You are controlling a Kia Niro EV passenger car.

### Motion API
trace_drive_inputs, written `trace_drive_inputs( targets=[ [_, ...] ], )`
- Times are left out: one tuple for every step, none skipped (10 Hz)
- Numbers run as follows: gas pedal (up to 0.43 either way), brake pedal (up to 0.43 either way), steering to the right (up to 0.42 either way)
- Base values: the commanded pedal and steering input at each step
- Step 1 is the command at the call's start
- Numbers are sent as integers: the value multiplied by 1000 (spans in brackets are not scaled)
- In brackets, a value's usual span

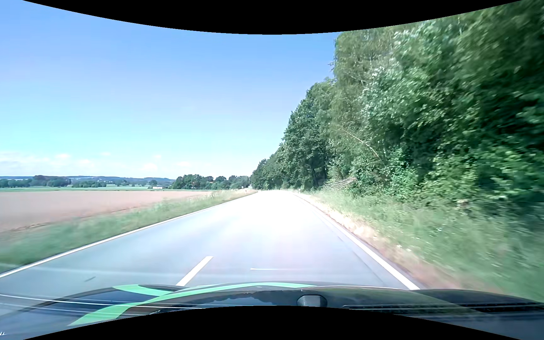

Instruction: Follow the waypoints while adhering to traffic rules and regulations

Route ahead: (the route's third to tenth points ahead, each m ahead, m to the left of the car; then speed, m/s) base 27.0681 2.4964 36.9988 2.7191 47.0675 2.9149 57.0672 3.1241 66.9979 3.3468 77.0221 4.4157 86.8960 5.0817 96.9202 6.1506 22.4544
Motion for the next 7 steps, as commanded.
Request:
trace_drive_inputs(
  targets=[
    [157,0,-2],
    [177,0,-3],
    [177,0,-3],
    [177,0,-5],
    [169,0,-7],
    [157,0,-7],
    [138,0,-7]
  ],
)
